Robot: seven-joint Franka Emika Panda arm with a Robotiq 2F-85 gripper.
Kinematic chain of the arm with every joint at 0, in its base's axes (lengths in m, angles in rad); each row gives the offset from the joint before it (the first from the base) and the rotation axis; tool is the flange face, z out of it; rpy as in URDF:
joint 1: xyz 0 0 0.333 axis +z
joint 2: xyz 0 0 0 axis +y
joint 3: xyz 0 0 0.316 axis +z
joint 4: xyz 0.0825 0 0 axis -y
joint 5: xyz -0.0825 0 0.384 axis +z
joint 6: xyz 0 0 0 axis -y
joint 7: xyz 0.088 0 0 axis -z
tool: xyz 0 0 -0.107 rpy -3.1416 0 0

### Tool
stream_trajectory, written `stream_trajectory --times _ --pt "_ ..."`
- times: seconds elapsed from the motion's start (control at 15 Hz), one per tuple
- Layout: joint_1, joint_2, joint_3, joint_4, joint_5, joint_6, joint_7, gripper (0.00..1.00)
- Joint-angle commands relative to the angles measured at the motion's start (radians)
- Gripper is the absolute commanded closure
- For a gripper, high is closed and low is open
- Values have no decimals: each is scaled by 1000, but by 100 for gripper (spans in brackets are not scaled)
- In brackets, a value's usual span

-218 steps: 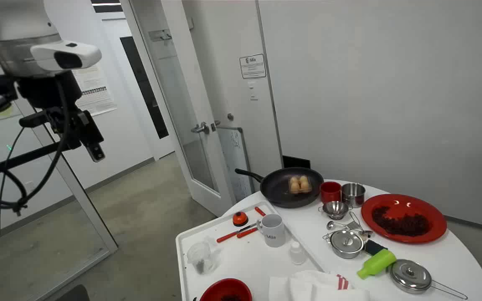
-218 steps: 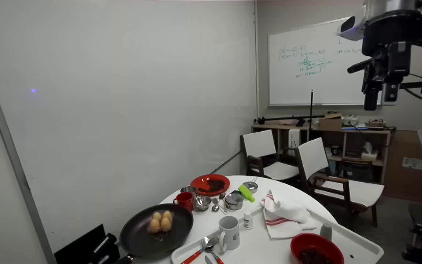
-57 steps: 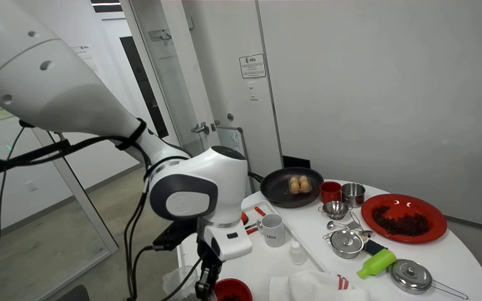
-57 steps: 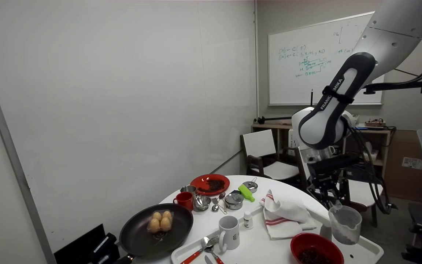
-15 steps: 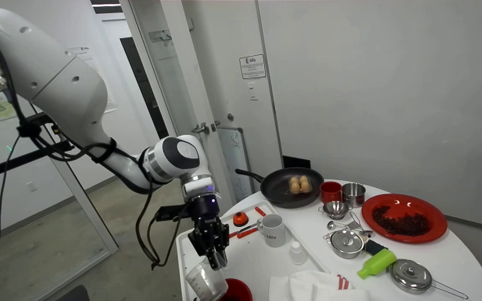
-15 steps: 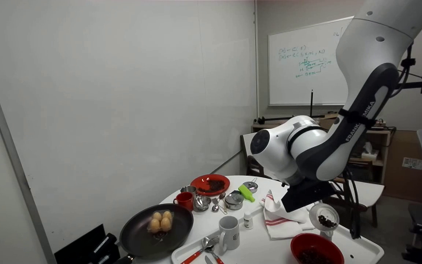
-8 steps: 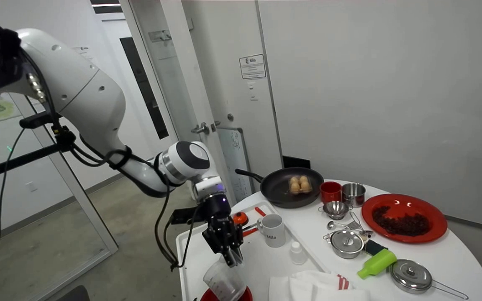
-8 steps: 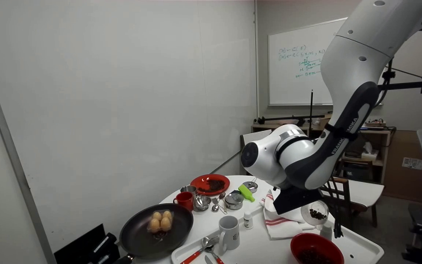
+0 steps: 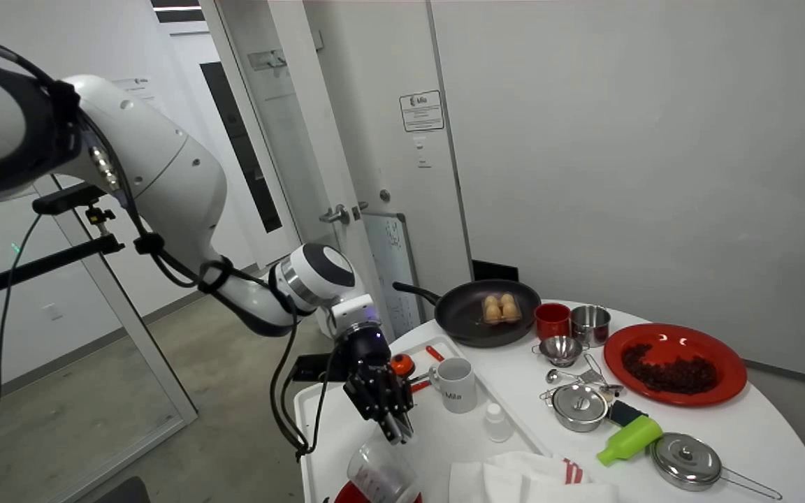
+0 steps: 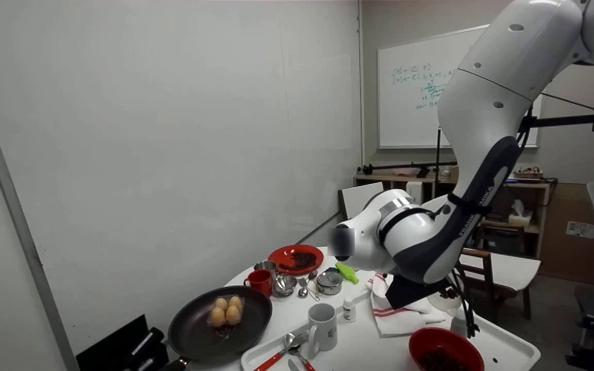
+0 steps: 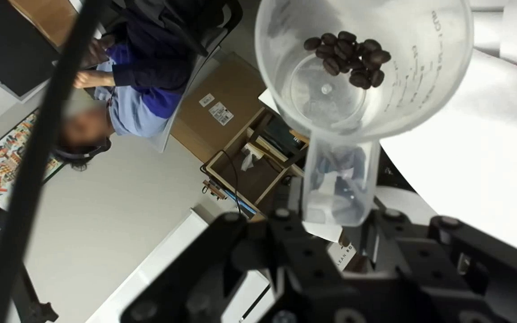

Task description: Pour the contents of the jar into the red bowl

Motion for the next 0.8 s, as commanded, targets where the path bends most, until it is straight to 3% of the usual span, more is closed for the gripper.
stream_trajectory --times 0.0,0.2,0.33,0.4,0.47,0.53,0.73 --pt "14 85 30 84 -47 -96 5 90" --pt "17 131 45 126 -63 -152 -6 90" --pt "-27 113 85 113 -45 -86 -86 90" --pt "-8 110 71 94 -49 -109 -19 76" --pt "-12 113 78 97 -46 -100 -38 76" --pt "-16 113 82 100 -45 -97 -49 90" --pt "33 111 58 94 -73 -164 79 91"
